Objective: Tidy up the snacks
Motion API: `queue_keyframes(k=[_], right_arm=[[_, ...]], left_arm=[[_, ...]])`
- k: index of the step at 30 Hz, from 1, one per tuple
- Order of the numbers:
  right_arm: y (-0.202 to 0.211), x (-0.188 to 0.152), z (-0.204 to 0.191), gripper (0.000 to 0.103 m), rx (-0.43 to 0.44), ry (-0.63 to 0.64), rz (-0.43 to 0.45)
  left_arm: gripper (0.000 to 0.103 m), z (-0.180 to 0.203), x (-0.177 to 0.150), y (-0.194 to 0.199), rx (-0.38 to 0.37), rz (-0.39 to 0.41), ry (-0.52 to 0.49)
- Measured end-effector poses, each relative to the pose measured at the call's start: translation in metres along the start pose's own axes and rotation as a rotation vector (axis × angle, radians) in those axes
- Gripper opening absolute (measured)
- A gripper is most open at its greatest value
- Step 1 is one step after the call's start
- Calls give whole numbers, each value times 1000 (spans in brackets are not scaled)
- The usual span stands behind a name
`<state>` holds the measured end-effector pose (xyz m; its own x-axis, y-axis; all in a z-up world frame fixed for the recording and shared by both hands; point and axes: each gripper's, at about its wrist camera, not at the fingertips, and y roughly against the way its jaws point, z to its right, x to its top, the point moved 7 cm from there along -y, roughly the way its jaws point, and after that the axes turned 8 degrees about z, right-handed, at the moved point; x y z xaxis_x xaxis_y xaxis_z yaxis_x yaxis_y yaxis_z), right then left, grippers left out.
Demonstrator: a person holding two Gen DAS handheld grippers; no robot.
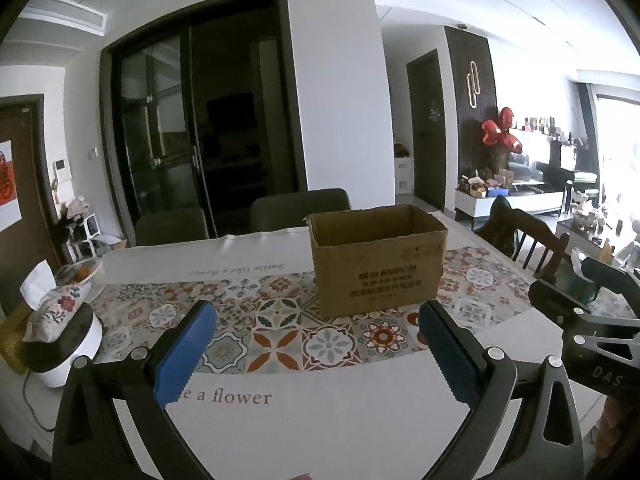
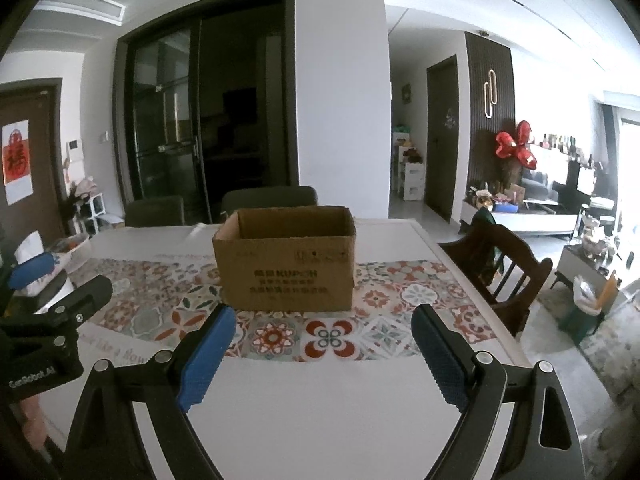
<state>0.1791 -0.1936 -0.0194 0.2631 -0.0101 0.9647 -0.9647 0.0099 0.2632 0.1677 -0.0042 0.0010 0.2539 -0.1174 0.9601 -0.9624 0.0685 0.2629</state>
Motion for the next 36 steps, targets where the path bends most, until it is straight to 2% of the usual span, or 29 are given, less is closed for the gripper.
queue_keyframes(k=[36], right_arm=[[20,4,-1,90,-11,14,30]], left_arm=[[103,0,-3,11,-1,8,2]])
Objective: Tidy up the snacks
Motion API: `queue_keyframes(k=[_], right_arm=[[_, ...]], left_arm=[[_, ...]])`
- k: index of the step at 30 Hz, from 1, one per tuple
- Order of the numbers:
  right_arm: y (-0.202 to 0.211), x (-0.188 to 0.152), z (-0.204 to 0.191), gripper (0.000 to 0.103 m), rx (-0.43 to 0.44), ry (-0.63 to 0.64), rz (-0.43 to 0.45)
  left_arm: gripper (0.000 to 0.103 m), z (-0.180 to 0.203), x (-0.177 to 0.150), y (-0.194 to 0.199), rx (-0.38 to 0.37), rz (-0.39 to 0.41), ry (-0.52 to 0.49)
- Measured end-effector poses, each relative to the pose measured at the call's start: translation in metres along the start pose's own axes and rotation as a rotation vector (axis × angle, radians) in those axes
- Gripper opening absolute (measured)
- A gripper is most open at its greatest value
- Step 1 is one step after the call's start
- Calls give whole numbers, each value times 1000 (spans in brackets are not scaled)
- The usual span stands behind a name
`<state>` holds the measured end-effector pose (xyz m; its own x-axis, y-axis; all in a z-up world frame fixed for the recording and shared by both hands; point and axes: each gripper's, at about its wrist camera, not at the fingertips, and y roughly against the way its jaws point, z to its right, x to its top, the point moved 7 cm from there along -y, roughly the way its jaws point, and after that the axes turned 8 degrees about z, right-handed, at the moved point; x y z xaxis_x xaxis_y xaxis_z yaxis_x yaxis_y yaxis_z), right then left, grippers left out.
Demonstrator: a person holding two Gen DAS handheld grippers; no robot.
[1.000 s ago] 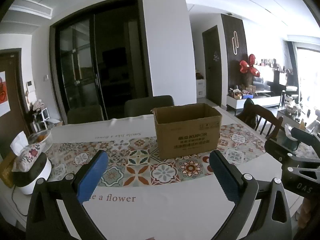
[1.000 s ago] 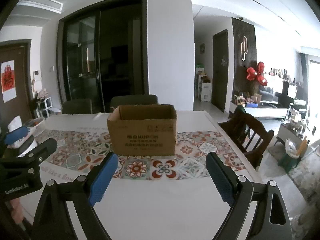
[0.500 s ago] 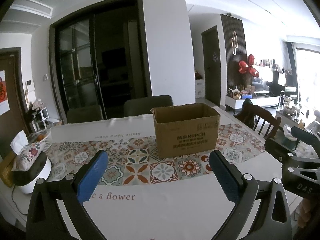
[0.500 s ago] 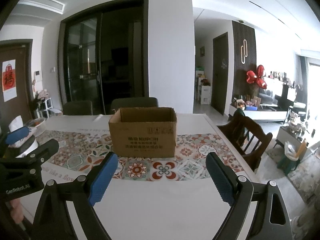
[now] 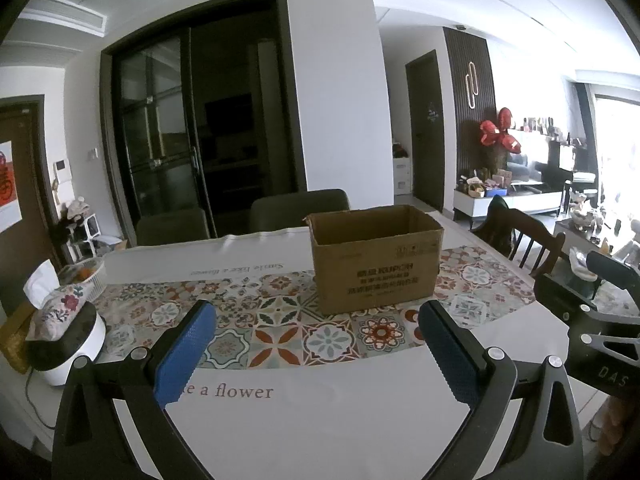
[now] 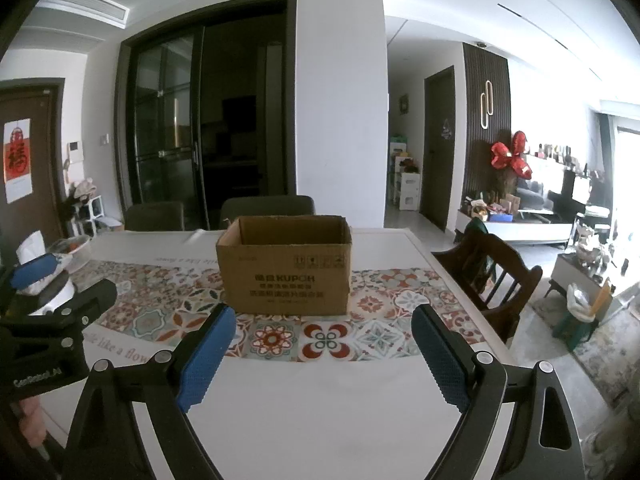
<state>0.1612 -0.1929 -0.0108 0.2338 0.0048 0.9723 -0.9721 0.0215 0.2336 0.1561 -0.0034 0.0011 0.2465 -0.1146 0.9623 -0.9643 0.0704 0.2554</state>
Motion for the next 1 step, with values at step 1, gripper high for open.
queue_keyframes(k=[1], right_arm=[[1,0,0,90,2,0,1]], left_arm=[[103,0,0,-1,-1,-1,0]])
